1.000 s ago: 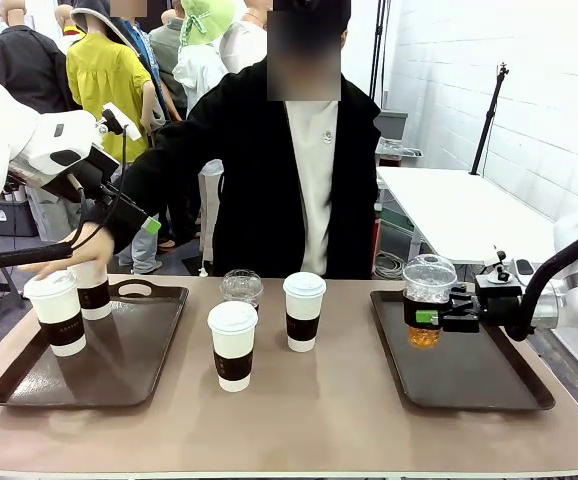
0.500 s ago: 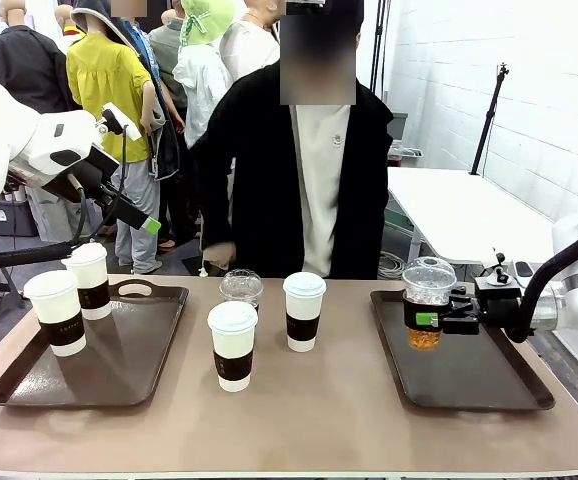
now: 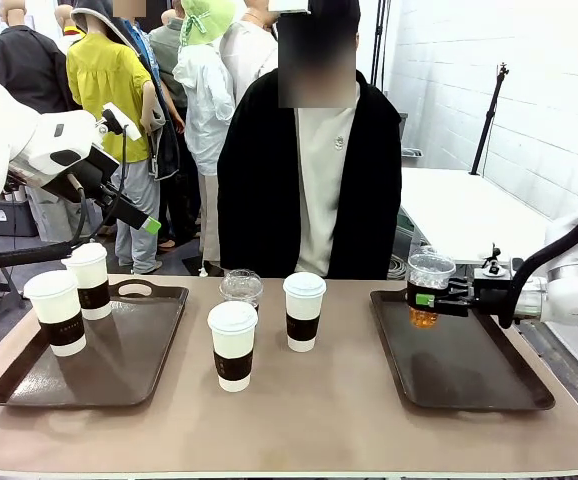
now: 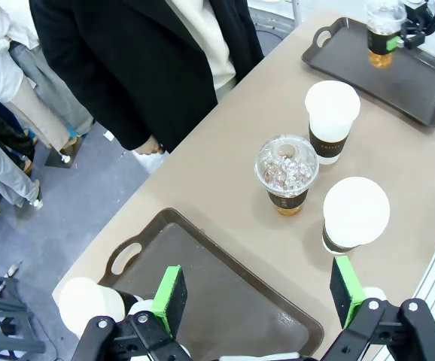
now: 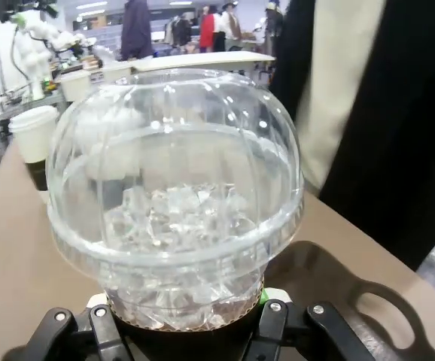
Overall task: Distribute the coffee onto the tray.
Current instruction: Pick up one iced Americano and place it on the right Handle tray.
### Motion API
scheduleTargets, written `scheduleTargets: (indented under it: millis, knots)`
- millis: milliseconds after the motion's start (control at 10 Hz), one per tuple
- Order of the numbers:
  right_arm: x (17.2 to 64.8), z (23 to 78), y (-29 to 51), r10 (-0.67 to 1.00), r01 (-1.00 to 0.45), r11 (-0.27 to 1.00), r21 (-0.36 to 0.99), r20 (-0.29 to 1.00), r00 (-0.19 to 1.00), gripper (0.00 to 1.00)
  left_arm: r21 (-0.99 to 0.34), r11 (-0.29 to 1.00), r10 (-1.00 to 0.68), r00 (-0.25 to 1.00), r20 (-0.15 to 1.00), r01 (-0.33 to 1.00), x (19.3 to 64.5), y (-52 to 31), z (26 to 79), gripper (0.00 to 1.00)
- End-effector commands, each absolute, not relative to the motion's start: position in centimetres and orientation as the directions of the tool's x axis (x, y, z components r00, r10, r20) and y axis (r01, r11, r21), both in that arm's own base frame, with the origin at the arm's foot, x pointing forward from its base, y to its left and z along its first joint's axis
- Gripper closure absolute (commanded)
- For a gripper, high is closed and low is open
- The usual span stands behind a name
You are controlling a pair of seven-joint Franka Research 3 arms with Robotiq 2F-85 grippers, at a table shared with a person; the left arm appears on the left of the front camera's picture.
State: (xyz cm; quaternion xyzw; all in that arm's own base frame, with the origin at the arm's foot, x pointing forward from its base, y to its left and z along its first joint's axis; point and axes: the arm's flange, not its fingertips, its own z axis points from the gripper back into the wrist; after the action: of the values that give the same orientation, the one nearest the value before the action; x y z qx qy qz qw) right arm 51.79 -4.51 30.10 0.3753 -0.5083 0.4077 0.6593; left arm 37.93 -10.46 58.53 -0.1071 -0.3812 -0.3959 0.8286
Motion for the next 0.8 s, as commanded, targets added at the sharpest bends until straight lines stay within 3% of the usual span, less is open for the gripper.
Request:
scheduleTargets:
  millis: [0,700]
  knots:
    - [54.3,28.6,-4.9,0.138,-0.900,0.435,0.041,0.984,0.112,0.38,0.115,0.667,-0.569,0.403,0.717,0.736,38.0,-10.4,58.5,0.00]
    - [57.8,25.1,-5.7,0.162,-0.885,0.463,-0.044,0.986,0.036,0.38,0.115,0.667,-0.569,0.403,0.717,0.736,38.0,-10.4,58.5,0.00]
